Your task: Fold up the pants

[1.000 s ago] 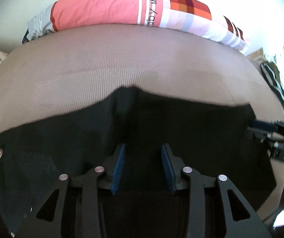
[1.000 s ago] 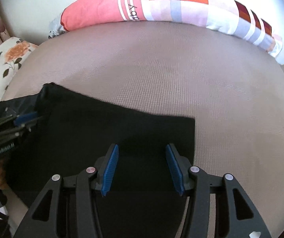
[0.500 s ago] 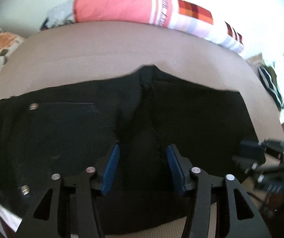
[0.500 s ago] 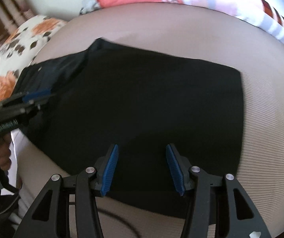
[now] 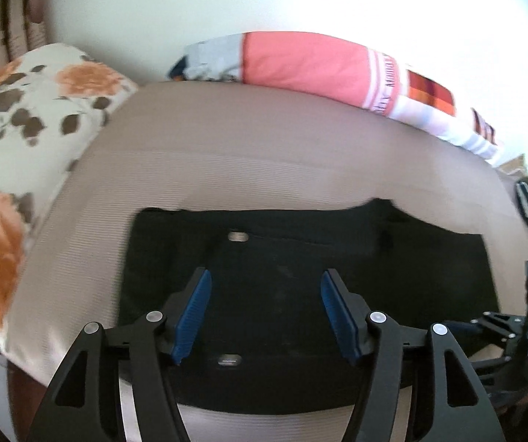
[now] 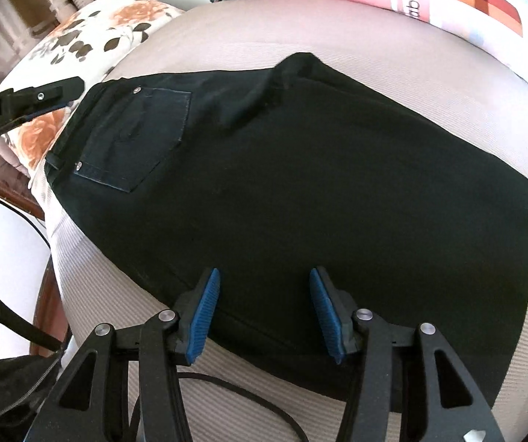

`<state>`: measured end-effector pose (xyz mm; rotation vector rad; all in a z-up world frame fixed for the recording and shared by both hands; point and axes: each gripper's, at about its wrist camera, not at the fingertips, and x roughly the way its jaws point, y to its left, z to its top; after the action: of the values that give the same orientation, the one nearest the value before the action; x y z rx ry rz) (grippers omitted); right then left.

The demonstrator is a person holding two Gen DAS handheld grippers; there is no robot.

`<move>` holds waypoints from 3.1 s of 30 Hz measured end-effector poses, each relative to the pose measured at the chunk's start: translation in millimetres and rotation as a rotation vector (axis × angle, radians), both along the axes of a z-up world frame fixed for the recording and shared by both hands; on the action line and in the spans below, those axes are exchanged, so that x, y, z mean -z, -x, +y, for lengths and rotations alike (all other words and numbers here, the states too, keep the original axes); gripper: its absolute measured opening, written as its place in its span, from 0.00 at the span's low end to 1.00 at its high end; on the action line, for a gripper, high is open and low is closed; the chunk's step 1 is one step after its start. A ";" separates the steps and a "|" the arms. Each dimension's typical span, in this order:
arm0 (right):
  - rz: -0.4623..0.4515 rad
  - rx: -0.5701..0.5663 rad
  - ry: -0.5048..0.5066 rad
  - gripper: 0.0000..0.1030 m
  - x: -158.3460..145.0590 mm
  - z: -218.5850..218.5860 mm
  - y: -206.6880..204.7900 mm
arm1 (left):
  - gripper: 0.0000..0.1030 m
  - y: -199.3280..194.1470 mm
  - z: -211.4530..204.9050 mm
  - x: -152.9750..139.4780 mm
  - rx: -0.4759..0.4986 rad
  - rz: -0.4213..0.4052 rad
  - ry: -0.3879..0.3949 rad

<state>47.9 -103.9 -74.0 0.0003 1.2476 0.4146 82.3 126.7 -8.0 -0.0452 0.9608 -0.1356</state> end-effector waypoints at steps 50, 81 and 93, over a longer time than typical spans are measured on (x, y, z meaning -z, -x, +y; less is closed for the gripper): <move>-0.059 0.195 -0.013 0.59 -49.4 37.9 -53.4 | 0.61 -93.0 146.3 105.5 0.289 0.426 0.791; -0.170 0.375 0.001 0.69 -60.2 -63.5 -22.1 | 0.16 -33.0 48.7 7.0 -0.085 0.241 0.347; -0.181 0.433 0.002 0.71 -70.3 -124.9 7.4 | 0.14 -27.2 -35.5 -32.1 -0.057 0.216 0.352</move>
<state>40.5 -228.8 -3.7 0.2227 1.0338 0.0355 109.5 91.2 24.1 -0.4185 1.1405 -0.2496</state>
